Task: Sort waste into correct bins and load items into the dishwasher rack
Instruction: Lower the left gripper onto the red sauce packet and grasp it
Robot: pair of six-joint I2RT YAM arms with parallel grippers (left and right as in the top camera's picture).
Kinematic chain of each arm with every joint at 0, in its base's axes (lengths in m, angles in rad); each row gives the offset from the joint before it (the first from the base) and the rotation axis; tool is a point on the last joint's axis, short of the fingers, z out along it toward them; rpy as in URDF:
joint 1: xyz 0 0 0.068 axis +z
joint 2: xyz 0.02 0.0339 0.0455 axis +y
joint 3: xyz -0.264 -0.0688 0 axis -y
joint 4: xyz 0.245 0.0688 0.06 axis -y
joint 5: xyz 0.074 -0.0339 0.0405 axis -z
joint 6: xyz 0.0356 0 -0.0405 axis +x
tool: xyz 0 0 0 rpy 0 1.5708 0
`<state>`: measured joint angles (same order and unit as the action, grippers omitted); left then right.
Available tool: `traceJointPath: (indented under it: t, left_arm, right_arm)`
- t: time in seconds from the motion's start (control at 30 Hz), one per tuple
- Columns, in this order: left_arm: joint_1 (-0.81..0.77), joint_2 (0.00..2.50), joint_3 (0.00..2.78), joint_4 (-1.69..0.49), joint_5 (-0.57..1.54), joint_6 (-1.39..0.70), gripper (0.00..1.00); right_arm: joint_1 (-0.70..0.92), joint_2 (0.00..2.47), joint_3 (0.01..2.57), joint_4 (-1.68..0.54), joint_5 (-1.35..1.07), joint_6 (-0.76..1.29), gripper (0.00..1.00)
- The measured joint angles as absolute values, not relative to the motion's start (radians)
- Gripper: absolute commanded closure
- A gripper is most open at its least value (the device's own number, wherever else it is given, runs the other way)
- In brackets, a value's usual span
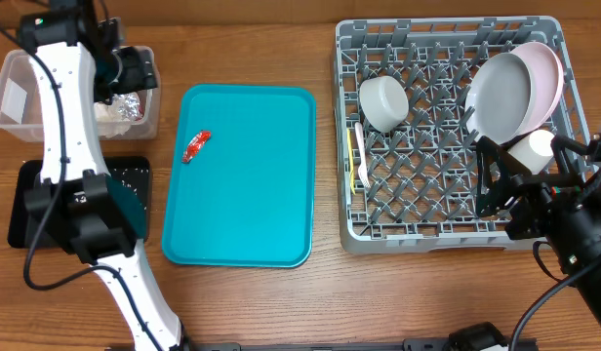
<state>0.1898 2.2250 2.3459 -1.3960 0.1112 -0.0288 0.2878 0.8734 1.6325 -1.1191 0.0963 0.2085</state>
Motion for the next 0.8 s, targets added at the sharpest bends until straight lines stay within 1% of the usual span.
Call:
traceJointPath:
  t: [0.03, 0.1, 0.17, 0.3, 0.33, 0.37, 0.4, 0.5, 0.63, 0.8]
  left_arm:
    - [0.159, 2.210, 2.351, -1.415, 0.121, -0.005, 0.19]
    - [0.045, 2.193, 2.346, -1.452, 0.116, 0.062, 0.20]
    - [-0.025, 2.188, 2.298, -1.438, 0.078, 0.080, 0.21]
    - [-0.162, 2.190, 2.078, -1.394, -0.051, 0.076, 0.22]
    - [-0.170, 2.193, 2.035, -1.383, -0.074, 0.073, 0.22]
    - [-0.170, 2.193, 1.994, -1.364, -0.094, 0.070, 0.26]
    - [-0.162, 2.194, 1.922, -1.342, -0.125, 0.060, 0.26]
    - [-0.130, 2.195, 1.844, -1.298, -0.155, 0.047, 0.26]
    - [-0.078, 2.195, 1.829, -1.254, -0.170, 0.043, 0.25]
    - [-0.051, 2.195, 1.811, -1.201, -0.177, 0.074, 0.28]
  right_arm:
    - [0.288, 0.873, 1.633, -1.119, 0.096, 0.209, 0.00]
    - [0.288, 0.873, 1.633, -1.119, 0.096, 0.208, 0.00]
    - [0.288, 0.873, 1.633, -1.119, 0.097, 0.209, 0.00]
    - [0.288, 0.873, 1.633, -1.118, 0.096, 0.209, 0.00]
    - [0.288, 0.873, 1.633, -1.118, 0.097, 0.209, 0.00]
    - [0.288, 0.873, 1.633, -1.119, 0.097, 0.209, 0.00]
    - [0.288, 0.873, 1.633, -1.118, 0.097, 0.209, 0.00]
    - [0.288, 0.873, 1.633, -1.118, 0.097, 0.209, 0.00]
    - [0.288, 0.873, 1.633, -1.118, 0.096, 0.209, 0.00]
    - [0.288, 0.873, 1.633, -1.119, 0.097, 0.209, 0.00]
